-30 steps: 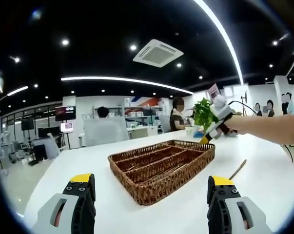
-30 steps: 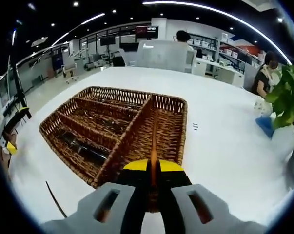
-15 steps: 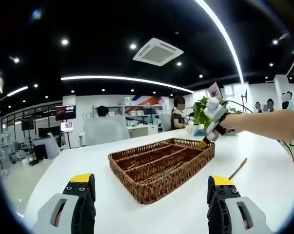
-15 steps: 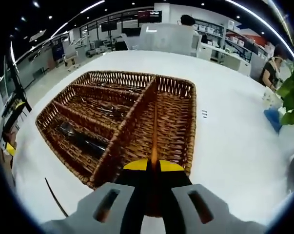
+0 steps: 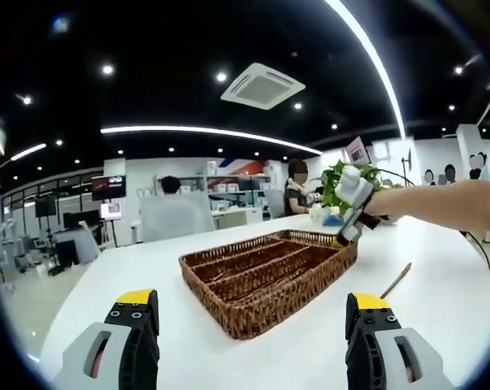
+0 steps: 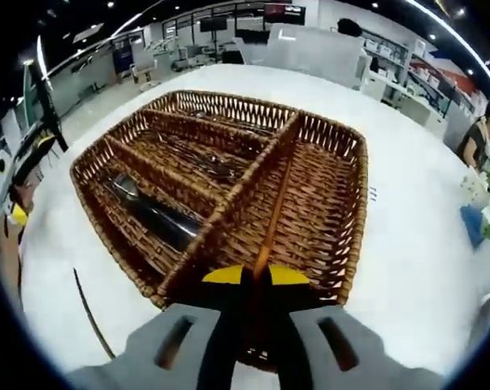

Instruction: Arrange the knives, forks, and spoons in their matching storage slots by inserting each utensil handle-first until every utensil is classified and aligned in the correct compartment

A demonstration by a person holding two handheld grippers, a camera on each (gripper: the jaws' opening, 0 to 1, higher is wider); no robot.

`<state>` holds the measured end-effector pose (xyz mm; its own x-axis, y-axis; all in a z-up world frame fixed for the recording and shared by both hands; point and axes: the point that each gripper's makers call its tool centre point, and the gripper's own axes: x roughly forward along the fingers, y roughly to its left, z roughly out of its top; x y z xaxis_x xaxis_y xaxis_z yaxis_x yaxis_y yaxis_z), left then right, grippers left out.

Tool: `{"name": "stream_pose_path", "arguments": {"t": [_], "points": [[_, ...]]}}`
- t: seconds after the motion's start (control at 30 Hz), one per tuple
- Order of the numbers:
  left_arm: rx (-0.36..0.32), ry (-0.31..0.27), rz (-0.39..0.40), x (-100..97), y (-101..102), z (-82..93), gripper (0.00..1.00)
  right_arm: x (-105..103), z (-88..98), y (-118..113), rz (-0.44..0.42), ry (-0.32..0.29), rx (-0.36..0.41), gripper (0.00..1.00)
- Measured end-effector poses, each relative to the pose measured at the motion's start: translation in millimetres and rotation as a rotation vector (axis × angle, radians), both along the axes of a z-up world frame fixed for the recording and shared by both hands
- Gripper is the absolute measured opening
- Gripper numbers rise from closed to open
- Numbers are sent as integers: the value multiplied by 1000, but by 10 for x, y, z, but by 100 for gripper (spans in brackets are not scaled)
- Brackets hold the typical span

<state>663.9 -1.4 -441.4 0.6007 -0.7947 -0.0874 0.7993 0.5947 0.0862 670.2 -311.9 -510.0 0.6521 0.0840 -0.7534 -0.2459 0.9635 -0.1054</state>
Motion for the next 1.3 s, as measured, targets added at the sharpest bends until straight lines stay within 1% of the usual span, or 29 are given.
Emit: {"name": "stream_pose_path", "arguments": {"t": [0.03,0.07,0.1,0.17,0.23,0.27,0.3,0.37,0.4,0.43,0.47,0.5,0.53,0.57,0.6,0.67,0.73,0.77,0.83,0.9,0.93,1.03,1.17,1.3], "points": [[1,1,0,2,2,-5,100,12,76,4,17,-27,8,11],[2,2,0,1,1,-7,100,10,92,-2,12,-26,14,14],[3,1,-1,0,-4,-6,100,14,153,-16,13,-43,18,17],[3,0,-3,-6,-12,-3,100,-3,242,-33,16,-75,1,22],[6,-2,-6,-15,-17,-1,100,46,398,-123,11,-137,-21,28],[6,-4,-6,-16,-15,4,100,75,453,-139,20,-166,-18,32],[3,-5,-5,-20,-8,13,100,77,505,-157,14,-186,-8,39],[-4,-3,-3,-10,2,23,100,46,621,-162,32,-238,-2,50],[-5,-2,-2,-9,2,23,100,34,664,-206,26,-253,-2,59],[-5,-2,-2,-12,-3,24,100,52,720,-218,59,-282,-22,65],[-6,-3,-4,-14,-7,26,100,56,772,-243,63,-318,-42,72],[-6,-3,-8,-26,-23,23,100,30,830,-295,33,-342,-39,83],[-3,-2,-11,-33,-36,14,100,6,883,-257,47,-381,-29,89],[3,0,-14,-37,-47,-1,100,-10,934,-261,34,-414,2,93],[11,0,-14,-36,-59,-19,100,-71,924,-253,14,-414,5,94],[14,1,-16,-37,-65,-28,100,-139,875,-291,21,-392,-39,99],[14,3,-17,-40,-65,-34,100,-185,896,-315,18,-406,-58,99],[16,3,-17,-42,-66,-40,100,-206,899,-319,18,-403,-55,99],[21,4,-17,-43,-65,-50,100,-288,848,-368,-32,-374,-49,99],[24,-2,-20,-54,-73,-40,100,-332,796,-342,-16,-363,-54,99],[22,-2,-20,-57,-76,-38,100,-360,794,-315,3,-372,-55,99],[26,-4,-20,-60,-75,-44,100,-402,851,-277,27,-419,-53,99],[17,2,-20,-59,-68,-40,100,-467,892,-237,43,-442,-37,99],[15,0,-22,-67,-74,-34,100,-581,1011,-222,62,-478,-43,99]]}}
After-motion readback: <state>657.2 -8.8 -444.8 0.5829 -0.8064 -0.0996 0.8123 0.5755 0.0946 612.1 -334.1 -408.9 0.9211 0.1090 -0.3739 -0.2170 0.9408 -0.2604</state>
